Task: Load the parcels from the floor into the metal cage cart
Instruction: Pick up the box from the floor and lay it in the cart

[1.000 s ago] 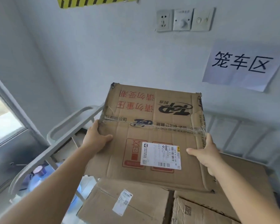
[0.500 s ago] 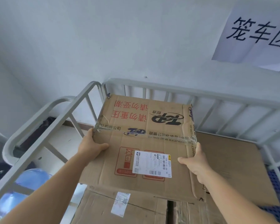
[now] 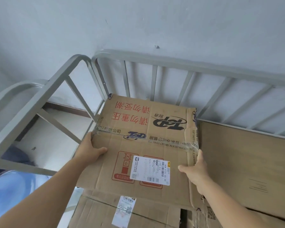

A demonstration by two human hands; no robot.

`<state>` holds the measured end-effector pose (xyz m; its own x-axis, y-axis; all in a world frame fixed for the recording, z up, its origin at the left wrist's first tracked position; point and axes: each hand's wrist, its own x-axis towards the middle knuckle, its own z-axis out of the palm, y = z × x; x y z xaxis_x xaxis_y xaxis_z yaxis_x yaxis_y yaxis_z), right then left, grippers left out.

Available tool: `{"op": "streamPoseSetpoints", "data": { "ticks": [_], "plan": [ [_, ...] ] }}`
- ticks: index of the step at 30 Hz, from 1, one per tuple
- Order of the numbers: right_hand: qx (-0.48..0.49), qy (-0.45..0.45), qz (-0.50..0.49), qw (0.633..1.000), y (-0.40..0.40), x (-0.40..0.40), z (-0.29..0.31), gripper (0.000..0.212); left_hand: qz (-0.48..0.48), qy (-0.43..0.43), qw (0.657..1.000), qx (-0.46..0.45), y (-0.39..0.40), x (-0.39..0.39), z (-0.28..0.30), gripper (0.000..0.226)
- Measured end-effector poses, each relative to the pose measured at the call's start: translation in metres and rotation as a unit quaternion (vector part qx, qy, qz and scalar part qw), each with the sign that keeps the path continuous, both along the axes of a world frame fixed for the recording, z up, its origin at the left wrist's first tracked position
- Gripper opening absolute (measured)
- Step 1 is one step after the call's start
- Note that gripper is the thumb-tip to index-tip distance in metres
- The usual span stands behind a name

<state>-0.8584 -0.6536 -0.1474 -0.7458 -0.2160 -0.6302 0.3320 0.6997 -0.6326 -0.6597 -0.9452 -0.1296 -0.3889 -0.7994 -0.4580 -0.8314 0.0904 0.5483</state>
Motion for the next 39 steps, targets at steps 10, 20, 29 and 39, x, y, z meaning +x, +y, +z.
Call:
{"op": "streamPoseSetpoints", "data": {
  "ticks": [10,20,29,39],
  "plan": [
    [0.026,0.018,-0.016,0.999,-0.026,-0.029,-0.069,0.110,-0.025,0.025,0.999,0.015,-0.034,-0.041,-0.072,0.071],
    [0.048,0.026,-0.025,0.998,-0.031,-0.040,-0.105,0.108,-0.043,0.015,0.999,0.017,-0.044,-0.059,-0.120,0.071],
    [0.094,0.037,0.008,0.995,-0.034,-0.036,-0.110,0.107,-0.068,-0.057,0.995,-0.039,-0.038,-0.059,-0.127,0.087],
    [0.190,0.157,0.272,0.930,-0.015,-0.003,-0.038,0.105,-0.219,-0.179,0.953,-0.107,0.036,-0.035,-0.061,0.092]
  ]
}}
